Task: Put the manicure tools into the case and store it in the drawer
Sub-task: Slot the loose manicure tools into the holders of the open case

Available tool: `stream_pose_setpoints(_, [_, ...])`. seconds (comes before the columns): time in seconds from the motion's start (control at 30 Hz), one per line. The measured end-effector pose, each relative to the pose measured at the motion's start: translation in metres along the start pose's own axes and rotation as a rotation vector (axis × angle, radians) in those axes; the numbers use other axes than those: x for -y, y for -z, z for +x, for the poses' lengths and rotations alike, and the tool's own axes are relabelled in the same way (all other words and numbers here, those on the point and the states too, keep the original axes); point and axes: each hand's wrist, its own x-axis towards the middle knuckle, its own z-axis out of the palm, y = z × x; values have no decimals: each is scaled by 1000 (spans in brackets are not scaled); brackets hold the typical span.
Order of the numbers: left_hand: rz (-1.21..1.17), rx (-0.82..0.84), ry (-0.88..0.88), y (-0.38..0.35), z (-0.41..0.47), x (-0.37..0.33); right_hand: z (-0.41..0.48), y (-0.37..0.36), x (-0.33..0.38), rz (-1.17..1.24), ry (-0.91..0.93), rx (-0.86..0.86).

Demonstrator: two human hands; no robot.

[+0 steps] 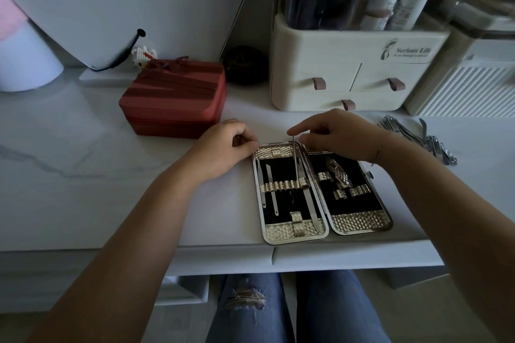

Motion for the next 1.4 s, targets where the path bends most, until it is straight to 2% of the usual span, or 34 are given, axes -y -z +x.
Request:
stream_pose_setpoints(0.17, [-8,3,2,0,-1,-2,13,-11,-2,190,-175,-165])
stream_pose_setpoints(0.33, [-12,15,12,0,-1,-2,24,-2,6,130,-267,-72])
stream_pose_setpoints(0.53, [-17,23,13,1,-1,-2,29,3,17,5,-252,19])
stream_pose_setpoints(0.77, [-14,20,13,1,0,-2,35,0,5,161,-202,82])
stream_pose_setpoints(1.0, [-11,21,8,1,1,0,37,9,-6,442,-210,269])
stream_pose_setpoints(1.13, [-20,22,6,0,1,0,41,13,-5,439,-225,358])
stream_pose_setpoints(1.3, [-33,17,10,-1,1,-1,41,6,-2,282,-182,328])
stream_pose_setpoints(1.4, [-22,9,11,-1,0,-1,33,-1,-1,278,-106,240])
